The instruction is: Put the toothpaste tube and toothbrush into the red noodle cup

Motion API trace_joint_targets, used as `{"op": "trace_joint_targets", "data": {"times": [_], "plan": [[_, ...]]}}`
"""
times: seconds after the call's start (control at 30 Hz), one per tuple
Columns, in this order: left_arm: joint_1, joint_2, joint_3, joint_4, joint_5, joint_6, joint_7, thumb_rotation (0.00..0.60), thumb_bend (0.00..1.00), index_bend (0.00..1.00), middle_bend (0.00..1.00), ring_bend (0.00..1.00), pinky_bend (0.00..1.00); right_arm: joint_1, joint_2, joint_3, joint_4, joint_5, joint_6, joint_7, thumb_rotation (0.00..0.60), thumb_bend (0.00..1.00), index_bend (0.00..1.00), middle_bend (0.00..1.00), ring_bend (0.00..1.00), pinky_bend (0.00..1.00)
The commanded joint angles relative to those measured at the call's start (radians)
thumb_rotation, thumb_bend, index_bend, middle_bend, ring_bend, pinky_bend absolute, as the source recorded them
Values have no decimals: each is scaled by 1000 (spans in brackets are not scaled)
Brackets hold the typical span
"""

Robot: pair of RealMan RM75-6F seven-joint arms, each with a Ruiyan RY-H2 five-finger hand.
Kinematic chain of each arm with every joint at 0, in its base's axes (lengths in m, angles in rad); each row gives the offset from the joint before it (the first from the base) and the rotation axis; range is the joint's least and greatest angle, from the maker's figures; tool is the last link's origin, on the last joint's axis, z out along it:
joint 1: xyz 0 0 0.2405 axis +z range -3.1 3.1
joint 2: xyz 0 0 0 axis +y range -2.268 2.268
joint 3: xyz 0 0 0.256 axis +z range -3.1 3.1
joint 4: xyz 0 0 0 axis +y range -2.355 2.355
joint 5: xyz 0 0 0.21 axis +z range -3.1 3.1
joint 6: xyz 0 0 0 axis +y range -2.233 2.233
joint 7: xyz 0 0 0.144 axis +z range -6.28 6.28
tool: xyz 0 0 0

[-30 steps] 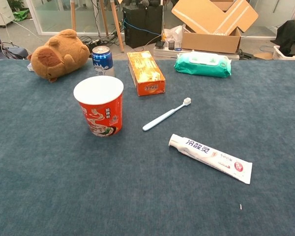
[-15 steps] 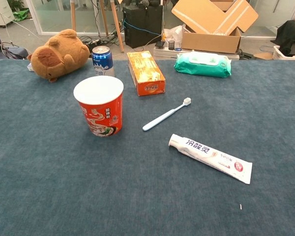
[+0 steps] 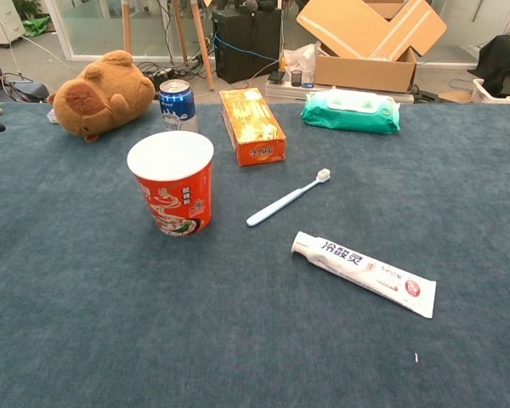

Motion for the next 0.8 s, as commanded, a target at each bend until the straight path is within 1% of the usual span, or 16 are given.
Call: {"op": "trace_joint_targets", "data": {"times": [0.03,0.17,0.33,0.53,0.8], "plan": [[-60,10,-47,6,-108,-111,-51,600,0,0,16,4,36,2,-1,0,4,1,-2,5,600,119,105,82,109,437],[-93,-12,-66,39,-174,-149,-42,600,0,0,2,0,21,4,-4,-1,12,3,-6,13,600,120,105,83,109,437],[-133,-47,-82,70,-237,-173,-4,600,0,0,0,0,15,5,-7,-3,21,5,-10,21,600,120,105,83,109,437],[-183,-87,-89,118,-310,-205,48,600,0,0,0,0,9,3,-8,-6,25,2,-7,30,600,120,105,83,109,437],[-226,-126,-103,180,-395,-276,59,600,0,0,0,0,3,-2,-9,-11,35,1,-5,42,600,120,105,83,109,437]]}}
